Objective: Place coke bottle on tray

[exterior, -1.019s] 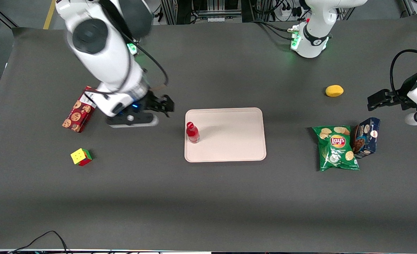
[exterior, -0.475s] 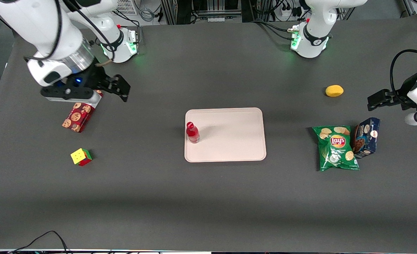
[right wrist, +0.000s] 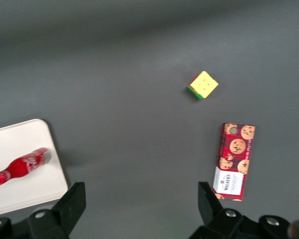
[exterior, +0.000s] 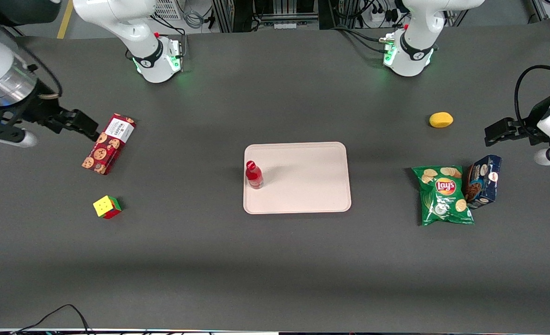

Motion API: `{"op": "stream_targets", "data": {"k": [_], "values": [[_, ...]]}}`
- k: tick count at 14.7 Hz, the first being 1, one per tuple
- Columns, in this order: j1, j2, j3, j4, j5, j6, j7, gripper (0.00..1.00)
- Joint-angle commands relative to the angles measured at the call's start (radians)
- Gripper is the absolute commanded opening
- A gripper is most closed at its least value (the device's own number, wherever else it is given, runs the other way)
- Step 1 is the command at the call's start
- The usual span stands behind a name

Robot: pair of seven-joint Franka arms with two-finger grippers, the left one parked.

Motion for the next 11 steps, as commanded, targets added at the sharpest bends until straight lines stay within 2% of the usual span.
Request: {"op": "stream_targets", "data": {"k": [1,3,11], "values": [[-0.041,0.011,-0.012,-0.031,0.002,0.027,-0.015,1.00],[-0.049,0.032,-0.073,-0.029,0.003,0.061,-0.027,1.00],[-0.051,0.050,-0.099,-0.011,-0.004,0.056,-0.058,1.00]]}}
